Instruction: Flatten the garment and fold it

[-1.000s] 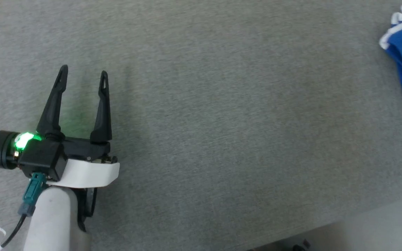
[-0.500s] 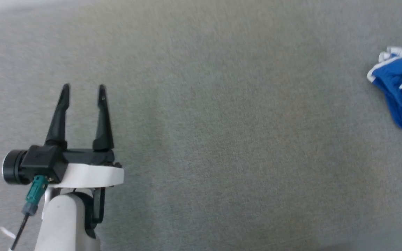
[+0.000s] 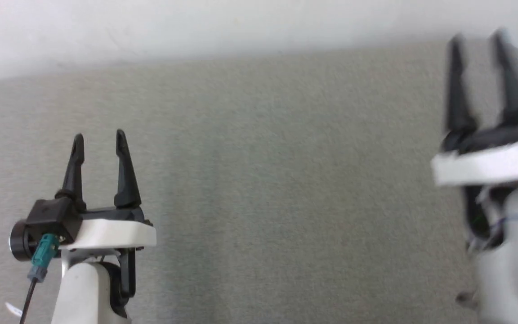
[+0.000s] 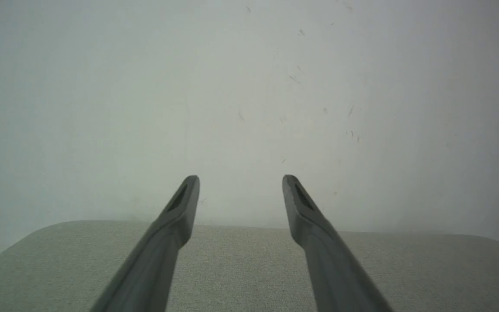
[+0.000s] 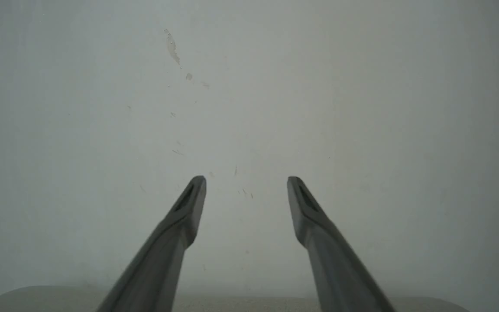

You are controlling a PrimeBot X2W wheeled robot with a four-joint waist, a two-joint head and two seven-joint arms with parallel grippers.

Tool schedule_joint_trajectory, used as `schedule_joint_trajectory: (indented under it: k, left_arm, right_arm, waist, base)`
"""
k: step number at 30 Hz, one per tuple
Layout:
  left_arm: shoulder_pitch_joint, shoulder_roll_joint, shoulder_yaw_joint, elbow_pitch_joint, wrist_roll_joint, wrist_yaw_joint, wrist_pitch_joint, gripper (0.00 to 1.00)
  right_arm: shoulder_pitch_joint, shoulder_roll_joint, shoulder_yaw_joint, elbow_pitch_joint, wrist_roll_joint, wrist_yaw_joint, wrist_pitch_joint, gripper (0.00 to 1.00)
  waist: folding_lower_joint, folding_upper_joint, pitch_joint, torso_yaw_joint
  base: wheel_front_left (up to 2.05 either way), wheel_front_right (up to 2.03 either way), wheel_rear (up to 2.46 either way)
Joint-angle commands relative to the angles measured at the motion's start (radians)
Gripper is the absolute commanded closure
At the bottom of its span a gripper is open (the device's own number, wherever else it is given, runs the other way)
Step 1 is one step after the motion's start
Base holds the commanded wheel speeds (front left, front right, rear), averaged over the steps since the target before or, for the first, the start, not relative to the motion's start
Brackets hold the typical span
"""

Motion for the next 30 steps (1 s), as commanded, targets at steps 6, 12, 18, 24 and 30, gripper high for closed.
schedule_joint_trajectory:
  k: [6, 12, 18, 24, 30]
  left_arm:
    - [0.03, -0.008, -0.022, 0.029, 0.013, 0.026, -0.004, 0.0]
    - [0.055, -0.011, -0.051, 0.075, 0.021, 0.03, -0.004, 0.0]
    - [0.083, -0.013, -0.074, 0.118, 0.009, 0.037, -0.005, 0.0]
    - [0.104, -0.015, -0.096, 0.15, -0.001, 0.044, -0.005, 0.0]
    - [0.097, -0.011, -0.113, 0.16, -0.008, 0.042, 0.002, 1.0]
  right_arm:
    - [0.169, 0.052, 0.002, 0.027, -0.037, -0.001, -0.046, 0.0]
    - [0.277, 0.053, 0.005, 0.038, -0.002, -0.001, -0.052, 0.0]
    - [0.359, 0.053, -0.008, 0.033, -0.016, -0.001, -0.052, 0.0]
    - [0.406, 0.053, -0.023, 0.043, -0.01, -0.001, -0.052, 0.0]
    - [0.408, 0.049, -0.032, 0.046, -0.002, 0.0, -0.046, 1.0]
  waist:
    - [0.0002, 0.0, -0.092, 0.092]
    - [0.0002, 0.0, -0.114, 0.12]
    - [0.0002, 0.0, -0.126, 0.132]
    - [0.0002, 0.0, -0.127, 0.136]
    - [0.0003, 0.0, -0.122, 0.134]
  base:
    - [0.0, 0.0, 0.0]
    - [0.0, 0.0, 0.0]
    - [0.0, 0.0, 0.0]
    - [0.0, 0.0, 0.0]
    - [0.0, 0.0, 0.0]
